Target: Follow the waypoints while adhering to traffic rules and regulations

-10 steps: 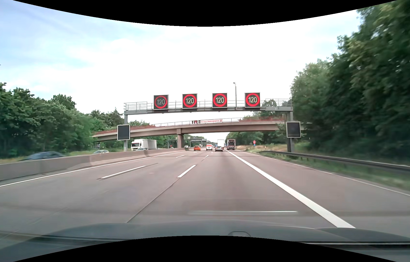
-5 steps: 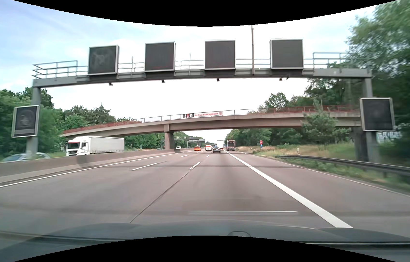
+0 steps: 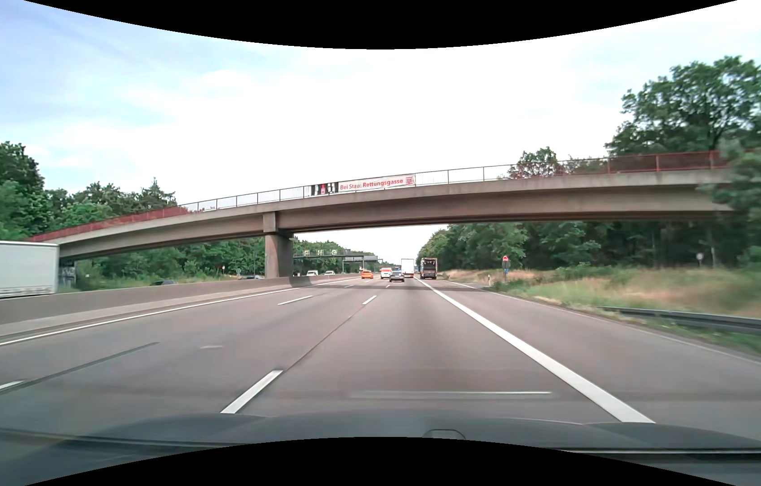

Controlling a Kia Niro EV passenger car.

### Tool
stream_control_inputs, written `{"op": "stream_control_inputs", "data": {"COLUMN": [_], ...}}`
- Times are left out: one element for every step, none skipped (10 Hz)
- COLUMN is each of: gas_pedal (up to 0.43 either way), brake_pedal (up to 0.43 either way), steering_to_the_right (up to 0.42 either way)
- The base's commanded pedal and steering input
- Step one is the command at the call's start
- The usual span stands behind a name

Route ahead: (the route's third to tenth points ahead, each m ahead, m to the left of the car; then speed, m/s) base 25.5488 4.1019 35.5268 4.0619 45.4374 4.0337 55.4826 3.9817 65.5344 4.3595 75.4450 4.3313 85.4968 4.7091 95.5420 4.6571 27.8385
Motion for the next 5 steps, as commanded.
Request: {"op": "stream_control_inputs", "data": {"gas_pedal": [0.248,0.248,0.24,0.24,0.24], "brake_pedal": [0.0,0.0,0.0,0.0,0.0], "steering_to_the_right": [-0.003,-0.003,-0.003,-0.003,-0.003]}}
